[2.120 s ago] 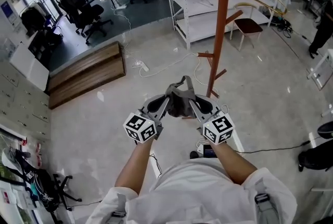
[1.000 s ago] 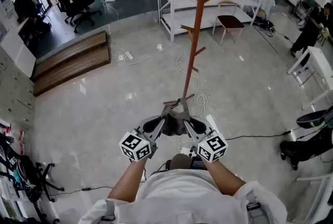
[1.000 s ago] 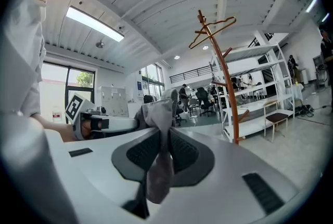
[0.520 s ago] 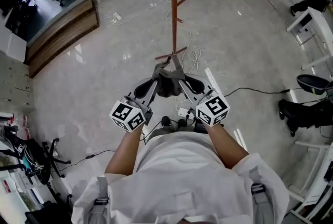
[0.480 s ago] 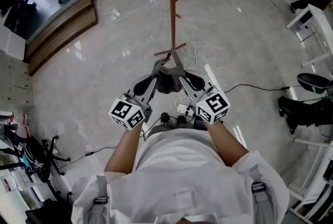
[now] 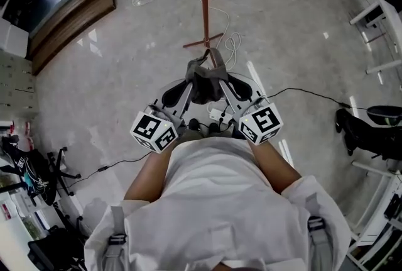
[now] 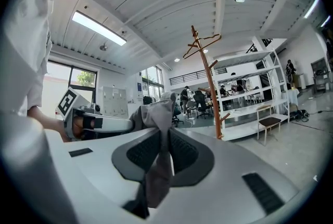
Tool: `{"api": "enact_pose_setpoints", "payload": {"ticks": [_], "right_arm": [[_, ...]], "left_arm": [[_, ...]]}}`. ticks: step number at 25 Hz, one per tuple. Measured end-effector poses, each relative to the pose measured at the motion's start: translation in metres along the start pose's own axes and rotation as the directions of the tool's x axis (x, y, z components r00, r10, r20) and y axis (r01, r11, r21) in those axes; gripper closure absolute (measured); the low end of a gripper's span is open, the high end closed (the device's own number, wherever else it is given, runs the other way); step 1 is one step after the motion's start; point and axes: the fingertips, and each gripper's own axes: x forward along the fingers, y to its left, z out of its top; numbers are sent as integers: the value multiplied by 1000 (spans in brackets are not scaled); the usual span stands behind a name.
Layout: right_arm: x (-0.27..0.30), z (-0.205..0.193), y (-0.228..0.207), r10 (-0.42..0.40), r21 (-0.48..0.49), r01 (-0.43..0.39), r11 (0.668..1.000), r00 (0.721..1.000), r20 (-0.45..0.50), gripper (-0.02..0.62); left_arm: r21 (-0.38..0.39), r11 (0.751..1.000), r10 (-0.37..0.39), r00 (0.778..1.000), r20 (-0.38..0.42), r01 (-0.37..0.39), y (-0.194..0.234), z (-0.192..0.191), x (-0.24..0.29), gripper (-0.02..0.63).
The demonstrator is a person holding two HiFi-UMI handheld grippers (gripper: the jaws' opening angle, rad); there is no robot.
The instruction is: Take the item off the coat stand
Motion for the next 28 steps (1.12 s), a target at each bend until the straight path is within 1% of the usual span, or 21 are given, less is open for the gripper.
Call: {"api": "enact_pose_setpoints", "payload": {"ticks": [6,8,12,13,17,22,24,27,28], "right_arm": [[-10,-12,2,9,0,-9,1000,1000,14,540],[2,-4,7,22,1,-22,1000,1000,11,540],[34,29,21,47,-7,-47,999,999,-11,543],[34,29,21,53,-9,-53,999,999,-12,543],[11,-3,9,74,-6,-74,997,997,11,543],[4,-18,7,103,3,-103,995,994,26,543],[7,-10,8,108,5,-108,994,994,24,543],[22,21,16,112,4,-113,994,994,14,543],[22,22,15,111,7,-111,994,994,13,543]], "left_arm": [[2,999,46,999,5,-46,-7,-14,-5,581],[-5,999,54,998,12,-54,0,-4,-9,581],[-36,998,53,998,21,-52,23,33,-20,581],[-38,998,49,999,22,-48,23,34,-20,581],[-23,999,37,999,19,-37,7,-2,-13,581],[-26,999,25,1000,19,-24,2,-16,-11,581],[-22,999,24,1000,17,-24,3,-7,-12,581],[-36,999,27,999,18,-26,11,28,-16,581],[-39,999,27,1000,15,-27,11,29,-15,581]]}}
